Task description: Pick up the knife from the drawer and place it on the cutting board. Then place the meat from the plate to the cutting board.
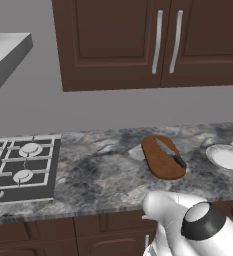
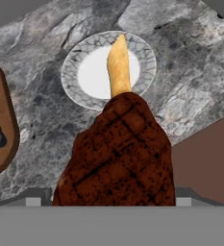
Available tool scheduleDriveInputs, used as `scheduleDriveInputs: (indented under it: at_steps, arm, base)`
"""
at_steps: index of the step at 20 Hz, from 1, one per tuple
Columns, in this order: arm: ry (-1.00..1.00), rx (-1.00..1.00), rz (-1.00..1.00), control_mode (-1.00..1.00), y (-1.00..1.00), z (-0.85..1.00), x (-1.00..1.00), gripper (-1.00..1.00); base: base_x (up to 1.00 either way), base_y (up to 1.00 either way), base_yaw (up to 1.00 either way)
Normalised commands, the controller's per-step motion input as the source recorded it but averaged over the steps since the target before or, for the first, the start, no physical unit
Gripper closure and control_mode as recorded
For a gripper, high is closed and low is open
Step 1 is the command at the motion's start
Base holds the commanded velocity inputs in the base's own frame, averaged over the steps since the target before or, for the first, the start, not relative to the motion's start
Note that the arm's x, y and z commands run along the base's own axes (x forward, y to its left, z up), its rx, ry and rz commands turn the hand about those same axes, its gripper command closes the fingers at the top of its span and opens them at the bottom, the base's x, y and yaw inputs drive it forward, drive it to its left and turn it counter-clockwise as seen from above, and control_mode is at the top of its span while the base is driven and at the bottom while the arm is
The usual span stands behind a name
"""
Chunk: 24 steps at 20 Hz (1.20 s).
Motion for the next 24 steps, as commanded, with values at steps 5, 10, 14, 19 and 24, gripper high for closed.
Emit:
scheduleDriveInputs:
  at_steps: [5, 10, 14, 19, 24]
  arm:
    - [0.0, 0.0, 0.29, -1.0, 0.39, 0.19, -0.03, 1.0]
    - [0.0, 0.0, 0.32, -1.0, 0.4, 0.03, 0.0, 1.0]
    - [0.0, -0.05, 0.35, -1.0, 0.38, 0.16, 0.0, 1.0]
    - [0.0, -0.06, 0.35, -1.0, 0.46, 0.11, 0.02, 1.0]
    - [0.0, -0.05, 0.3, -1.0, 0.58, 0.04, 0.03, 1.0]
  base:
    - [0.0, 0.0, 0.0]
    - [0.0, 0.0, 0.0]
    - [0.0, 0.0, 0.0]
    - [0.0, 0.0, 0.0]
    - [0.0, 0.0, 0.0]
